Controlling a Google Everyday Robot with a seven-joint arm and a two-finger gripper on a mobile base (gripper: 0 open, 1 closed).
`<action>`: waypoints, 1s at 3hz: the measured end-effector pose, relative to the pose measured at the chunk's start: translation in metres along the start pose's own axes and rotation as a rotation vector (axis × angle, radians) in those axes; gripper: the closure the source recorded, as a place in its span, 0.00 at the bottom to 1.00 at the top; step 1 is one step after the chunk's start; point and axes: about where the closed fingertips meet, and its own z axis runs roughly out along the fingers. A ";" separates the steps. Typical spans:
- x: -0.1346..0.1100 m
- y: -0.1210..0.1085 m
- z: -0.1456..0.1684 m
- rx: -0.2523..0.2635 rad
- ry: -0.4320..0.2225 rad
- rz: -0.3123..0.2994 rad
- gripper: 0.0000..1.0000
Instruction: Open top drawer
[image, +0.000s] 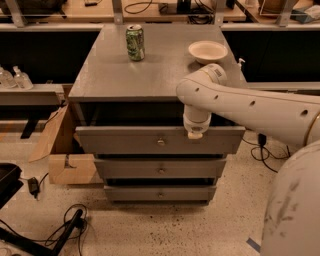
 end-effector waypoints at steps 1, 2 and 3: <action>0.000 -0.001 -0.006 0.000 0.000 0.000 1.00; 0.000 -0.001 -0.006 0.000 0.000 0.000 1.00; 0.000 -0.002 -0.007 0.000 0.000 0.000 1.00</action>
Offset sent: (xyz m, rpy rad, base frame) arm -0.2855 0.0007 0.0874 -0.0887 0.1396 -0.1041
